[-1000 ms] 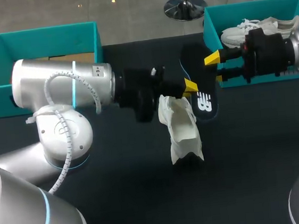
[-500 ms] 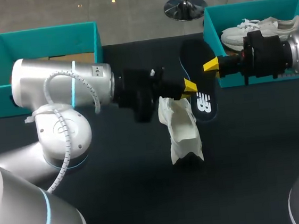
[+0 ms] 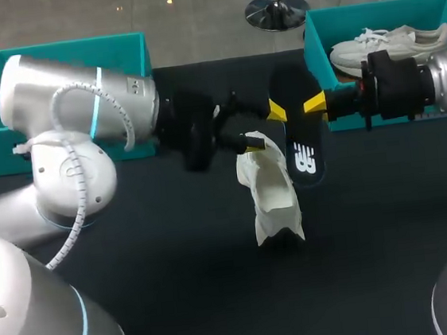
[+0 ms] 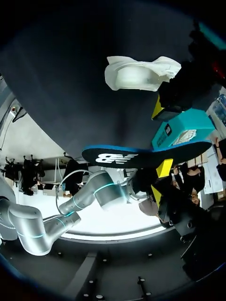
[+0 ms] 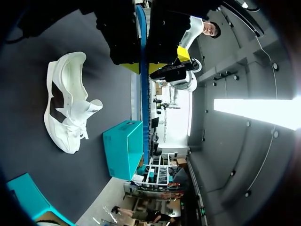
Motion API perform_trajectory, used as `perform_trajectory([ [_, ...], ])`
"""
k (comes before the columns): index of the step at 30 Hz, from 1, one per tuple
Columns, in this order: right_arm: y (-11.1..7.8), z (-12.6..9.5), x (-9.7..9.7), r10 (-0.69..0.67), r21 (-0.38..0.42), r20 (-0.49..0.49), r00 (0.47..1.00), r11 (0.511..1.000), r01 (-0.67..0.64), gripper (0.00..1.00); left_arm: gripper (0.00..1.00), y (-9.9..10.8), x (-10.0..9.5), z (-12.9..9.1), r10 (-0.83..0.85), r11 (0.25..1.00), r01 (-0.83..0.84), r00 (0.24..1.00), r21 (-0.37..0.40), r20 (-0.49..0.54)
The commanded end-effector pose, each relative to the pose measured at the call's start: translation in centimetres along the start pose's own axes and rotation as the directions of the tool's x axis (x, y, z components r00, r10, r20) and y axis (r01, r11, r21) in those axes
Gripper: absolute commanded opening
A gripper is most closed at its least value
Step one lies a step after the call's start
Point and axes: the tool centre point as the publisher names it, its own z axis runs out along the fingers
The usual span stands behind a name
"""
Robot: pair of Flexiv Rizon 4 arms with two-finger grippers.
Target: Take the shoe out of the shoebox, open the shoe tongue, remove and reinsert the insole, then place the shoe into the shoebox
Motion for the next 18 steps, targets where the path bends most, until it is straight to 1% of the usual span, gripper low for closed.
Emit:
perform_trajectory([
  [1,0.2,0.3,-0.5,0.009,0.006,0.022,1.000,1.000,-0.009,0.00,1.00,1.1,-0.9,-1.6,0.011,0.999,-0.001,0.981,0.054,-0.195],
  [3,0.1,0.4,-0.8,0.011,0.008,0.032,0.999,1.000,-0.011,0.00,1.00,1.3,-1.0,-1.9,0.018,0.998,-0.001,0.968,0.065,-0.250],
  [4,0.1,0.4,-0.9,0.016,0.010,0.042,0.999,1.000,-0.016,0.00,1.00,1.5,-1.1,-1.9,0.029,0.996,-0.005,0.959,0.085,-0.282],
  [8,0.1,0.6,-1.3,0.020,0.016,0.047,0.999,1.000,-0.021,0.00,1.00,2.1,-1.5,-2.1,0.032,0.996,0.001,0.925,0.087,-0.378],
  [13,0.0,0.7,-1.5,0.023,0.024,0.052,0.998,0.999,-0.024,0.00,1.00,2.8,-2.2,-2.1,0.014,0.997,0.022,0.894,0.074,-0.449],
  [18,0.0,0.8,-1.5,0.023,0.030,0.060,0.998,0.999,-0.025,0.00,1.00,3.2,-2.7,-2.1,-0.002,0.997,0.037,0.872,0.062,-0.490],
])
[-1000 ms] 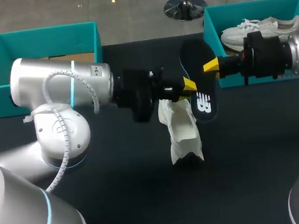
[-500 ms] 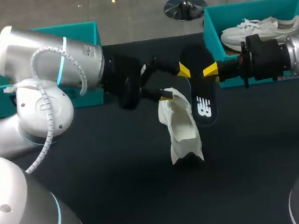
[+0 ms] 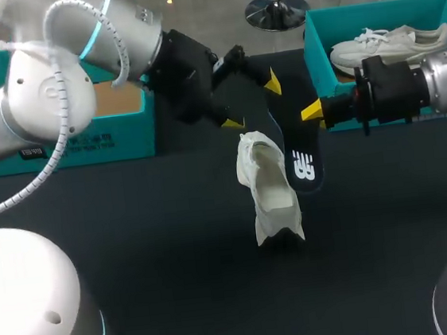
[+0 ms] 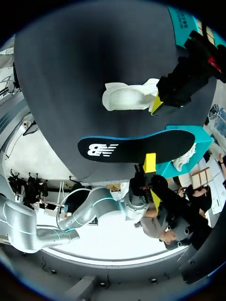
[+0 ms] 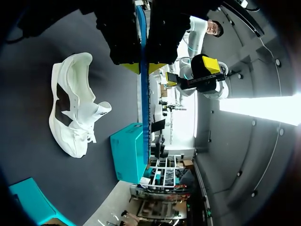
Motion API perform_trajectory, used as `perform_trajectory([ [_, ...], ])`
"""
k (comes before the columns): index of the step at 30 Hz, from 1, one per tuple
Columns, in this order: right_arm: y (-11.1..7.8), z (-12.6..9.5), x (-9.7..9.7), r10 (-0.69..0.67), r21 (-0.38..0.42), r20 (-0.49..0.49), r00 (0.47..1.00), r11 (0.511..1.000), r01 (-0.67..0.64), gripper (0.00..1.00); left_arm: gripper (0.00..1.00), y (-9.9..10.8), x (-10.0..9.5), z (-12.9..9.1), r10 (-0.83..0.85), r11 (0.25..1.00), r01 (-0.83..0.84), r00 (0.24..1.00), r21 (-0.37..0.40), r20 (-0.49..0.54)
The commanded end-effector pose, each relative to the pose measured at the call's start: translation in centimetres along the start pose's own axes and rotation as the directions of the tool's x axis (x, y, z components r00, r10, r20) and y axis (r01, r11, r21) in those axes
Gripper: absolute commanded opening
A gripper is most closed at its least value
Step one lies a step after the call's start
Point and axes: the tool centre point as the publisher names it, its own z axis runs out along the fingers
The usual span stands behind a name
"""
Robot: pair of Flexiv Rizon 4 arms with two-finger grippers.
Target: Take the shoe out of the shoebox, open the shoe tongue, remove and reinsert the insole, then place the shoe into the shoebox
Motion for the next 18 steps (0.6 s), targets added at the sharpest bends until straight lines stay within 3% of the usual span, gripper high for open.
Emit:
perform_trajectory([
  [1,0.1,0.1,0.0,0.003,0.005,0.008,1.000,1.000,-0.003,0.00,1.00,0.5,-0.8,0.1,-0.005,1.000,0.006,0.973,0.002,-0.229],
  [6,0.1,0.1,-0.3,0.009,0.011,0.030,0.999,1.000,-0.009,0.00,1.00,1.1,-0.3,-0.1,0.027,1.000,-0.029,0.937,-0.001,-0.349],
  [11,0.1,0.4,-0.9,0.015,0.016,0.042,0.999,1.000,-0.015,0.00,1.00,1.4,0.5,-0.2,0.051,0.998,-0.029,0.873,0.053,-0.485],
  [18,0.1,0.9,-1.3,0.019,0.018,0.038,0.999,1.000,-0.020,0.00,1.00,2.0,0.5,-0.2,0.058,0.998,-0.036,0.823,0.049,-0.565],
])
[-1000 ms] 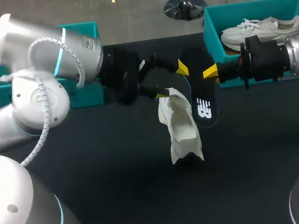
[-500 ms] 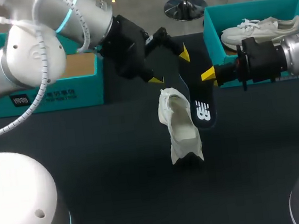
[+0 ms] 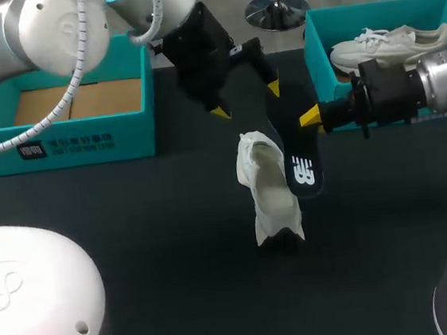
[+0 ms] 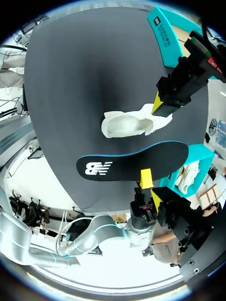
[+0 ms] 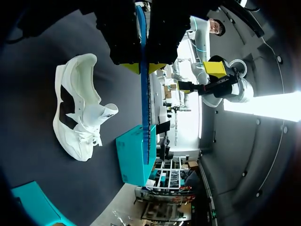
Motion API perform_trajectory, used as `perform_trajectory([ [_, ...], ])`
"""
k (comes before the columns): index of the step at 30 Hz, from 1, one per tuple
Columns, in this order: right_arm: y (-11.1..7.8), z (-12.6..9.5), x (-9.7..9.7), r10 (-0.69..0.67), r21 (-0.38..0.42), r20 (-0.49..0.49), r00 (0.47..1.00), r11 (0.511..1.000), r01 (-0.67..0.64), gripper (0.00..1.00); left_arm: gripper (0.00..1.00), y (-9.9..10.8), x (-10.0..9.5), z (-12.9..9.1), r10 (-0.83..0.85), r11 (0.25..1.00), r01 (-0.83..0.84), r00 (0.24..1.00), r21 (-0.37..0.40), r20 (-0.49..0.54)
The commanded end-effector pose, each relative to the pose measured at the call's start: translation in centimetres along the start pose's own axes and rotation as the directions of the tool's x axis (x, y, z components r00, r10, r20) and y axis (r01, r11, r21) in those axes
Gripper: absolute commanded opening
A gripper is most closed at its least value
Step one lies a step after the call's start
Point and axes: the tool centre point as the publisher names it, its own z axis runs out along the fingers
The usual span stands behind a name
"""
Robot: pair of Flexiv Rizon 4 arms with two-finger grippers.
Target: Take the shoe out of the shoebox, open the shoe tongue, remove and reinsert the insole, then place the shoe into the shoebox
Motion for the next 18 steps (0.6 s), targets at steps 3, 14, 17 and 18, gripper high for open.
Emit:
perform_trajectory([
  [3,0.3,0.7,-0.3,0.000,-0.001,-0.005,1.000,1.000,0.000,0.00,1.00,1.0,-1.1,0.0,0.010,1.000,-0.016,0.960,-0.018,-0.280],
  [14,0.8,1.3,-0.1,-0.005,-0.005,-0.016,1.000,1.000,0.005,0.00,1.00,2.1,-3.2,0.6,-0.005,0.999,-0.005,0.952,-0.033,-0.305],
  [17,0.8,1.4,-0.1,-0.004,-0.007,-0.018,1.000,1.000,0.004,0.00,1.00,2.5,-4.0,0.6,-0.003,0.999,-0.010,0.953,-0.042,-0.304],
  [18,0.8,1.4,-0.1,-0.004,-0.008,-0.020,1.000,1.000,0.004,0.00,1.00,2.6,-4.1,0.6,-0.001,0.999,-0.012,0.953,-0.043,-0.304],
])
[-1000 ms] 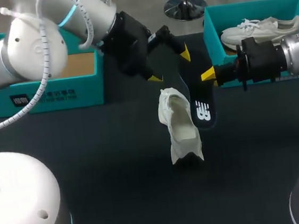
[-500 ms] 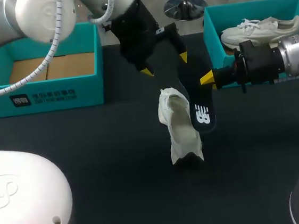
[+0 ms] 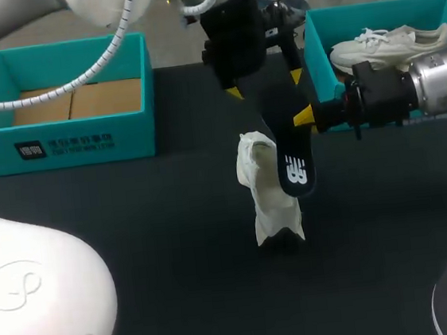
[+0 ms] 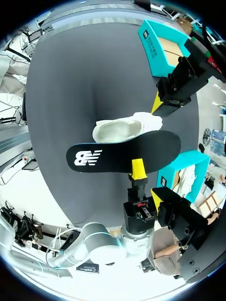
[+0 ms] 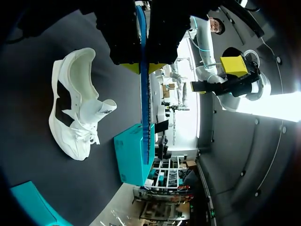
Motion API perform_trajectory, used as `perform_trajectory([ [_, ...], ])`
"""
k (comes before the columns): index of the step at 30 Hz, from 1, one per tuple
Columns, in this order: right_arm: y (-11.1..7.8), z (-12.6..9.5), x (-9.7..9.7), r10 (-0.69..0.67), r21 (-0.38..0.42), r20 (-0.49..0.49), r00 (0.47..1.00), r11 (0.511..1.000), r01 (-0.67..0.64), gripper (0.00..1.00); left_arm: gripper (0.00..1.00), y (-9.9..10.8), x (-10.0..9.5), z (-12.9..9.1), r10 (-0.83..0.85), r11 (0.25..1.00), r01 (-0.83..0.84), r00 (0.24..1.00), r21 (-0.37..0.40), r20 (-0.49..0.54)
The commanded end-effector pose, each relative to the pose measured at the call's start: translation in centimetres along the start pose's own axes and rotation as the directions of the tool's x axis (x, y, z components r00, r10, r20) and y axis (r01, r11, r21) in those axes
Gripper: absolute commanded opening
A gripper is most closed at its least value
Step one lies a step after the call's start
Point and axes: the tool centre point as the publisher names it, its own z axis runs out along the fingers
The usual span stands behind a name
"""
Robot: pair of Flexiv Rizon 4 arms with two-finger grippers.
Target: Take the shoe out of the shoebox, open the shoe tongue, remove and reinsert the insole, then place the shoe into the shoebox
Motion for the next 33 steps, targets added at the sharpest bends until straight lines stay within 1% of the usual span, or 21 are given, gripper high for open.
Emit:
perform_trajectory([
  [1,0.10,0.31,-0.05,0.000,-0.006,-0.003,1.000,1.000,0.000,0.00,1.00,0.50,-1.01,0.17,0.005,1.000,-0.005,0.993,0.003,-0.120],
  [7,0.25,0.11,-0.01,0.001,-0.021,-0.024,1.000,1.000,-0.002,0.00,1.00,0.58,-1.18,0.12,0.003,1.000,-0.002,0.992,0.012,-0.129],
  [17,0.57,-0.01,0.40,-0.009,-0.022,-0.026,1.000,1.000,0.008,0.00,1.00,0.59,-1.42,-0.11,-0.002,1.000,0.003,0.993,0.007,-0.118],
  [26,0.35,-0.59,0.47,-0.006,-0.031,-0.024,1.000,1.000,0.006,0.00,1.00,0.14,-1.54,-0.23,0.009,1.000,-0.008,0.994,0.012,-0.112],
  [33,0.17,-0.46,0.71,-0.008,-0.030,-0.032,0.999,1.000,0.007,0.00,1.00,-0.12,-1.53,-0.10,0.014,1.000,-0.012,0.994,0.019,-0.111],
])
